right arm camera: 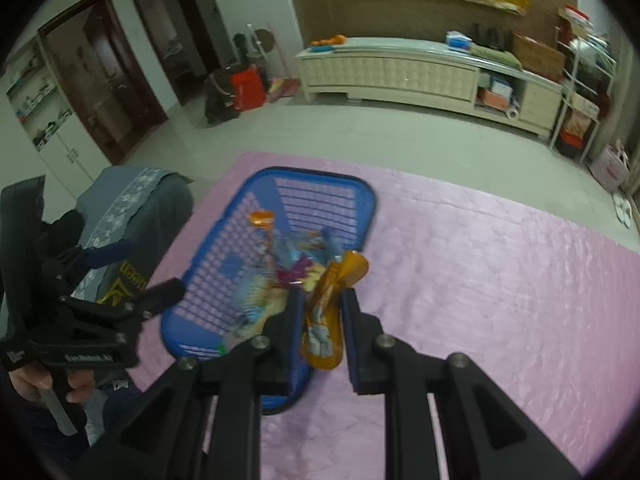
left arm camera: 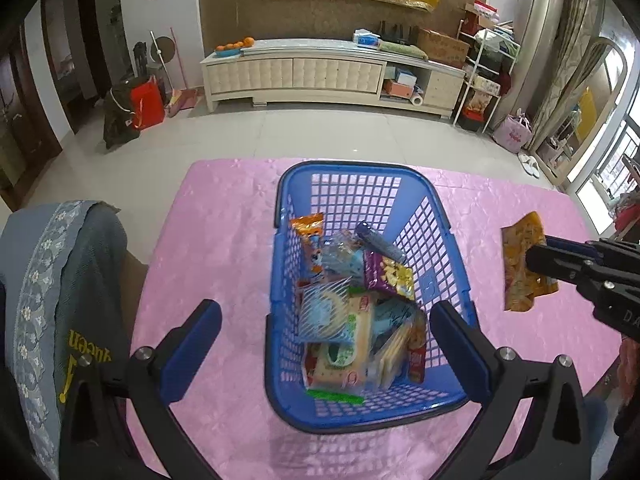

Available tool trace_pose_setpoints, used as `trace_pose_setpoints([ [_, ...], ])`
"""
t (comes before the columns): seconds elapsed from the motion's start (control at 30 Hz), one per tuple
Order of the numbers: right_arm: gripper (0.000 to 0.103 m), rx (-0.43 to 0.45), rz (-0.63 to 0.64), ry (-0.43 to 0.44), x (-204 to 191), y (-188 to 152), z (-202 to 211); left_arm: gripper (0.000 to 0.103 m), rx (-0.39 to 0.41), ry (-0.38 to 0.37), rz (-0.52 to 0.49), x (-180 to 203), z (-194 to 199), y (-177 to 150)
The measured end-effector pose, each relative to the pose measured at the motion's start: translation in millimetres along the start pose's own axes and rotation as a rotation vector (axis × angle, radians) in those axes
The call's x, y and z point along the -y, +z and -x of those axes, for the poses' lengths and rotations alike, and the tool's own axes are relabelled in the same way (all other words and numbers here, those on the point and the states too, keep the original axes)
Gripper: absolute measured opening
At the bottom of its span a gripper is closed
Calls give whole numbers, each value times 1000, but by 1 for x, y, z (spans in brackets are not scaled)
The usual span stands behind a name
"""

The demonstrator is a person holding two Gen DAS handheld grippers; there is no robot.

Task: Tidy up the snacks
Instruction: 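Lift the orange packet with the right gripper over the blue basket, then open the right gripper to drop the orange packet into the basket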

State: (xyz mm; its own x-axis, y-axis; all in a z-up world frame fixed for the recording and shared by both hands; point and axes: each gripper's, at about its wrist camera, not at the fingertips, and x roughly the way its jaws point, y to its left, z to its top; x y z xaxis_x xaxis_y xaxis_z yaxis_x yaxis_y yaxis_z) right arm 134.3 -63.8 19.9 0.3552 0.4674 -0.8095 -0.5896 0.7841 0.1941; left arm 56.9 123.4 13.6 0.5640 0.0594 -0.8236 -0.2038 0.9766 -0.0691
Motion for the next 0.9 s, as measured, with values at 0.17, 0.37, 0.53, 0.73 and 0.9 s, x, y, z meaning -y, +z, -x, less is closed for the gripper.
trace_pose_setpoints([
  [0.17,23,-59,5,39,-19,-3,-31,103,-2,13,3,-13,-1,-8],
  [0.37,23,-122,20,54,-37,-5,-67,103,-16,0,31,-30,-11,-16],
  [0.53,23,-165,22,35,-37,-3,-90,103,-31,18,21,-37,-27,-17],
  [0.73,25,-178,54,-14,-39,-5,-101,103,-43,3,18,-43,-41,-18],
  [0.9,54,-191,84,-47,-41,-9,-103,103,-42,3,11,-42,-44,-22],
])
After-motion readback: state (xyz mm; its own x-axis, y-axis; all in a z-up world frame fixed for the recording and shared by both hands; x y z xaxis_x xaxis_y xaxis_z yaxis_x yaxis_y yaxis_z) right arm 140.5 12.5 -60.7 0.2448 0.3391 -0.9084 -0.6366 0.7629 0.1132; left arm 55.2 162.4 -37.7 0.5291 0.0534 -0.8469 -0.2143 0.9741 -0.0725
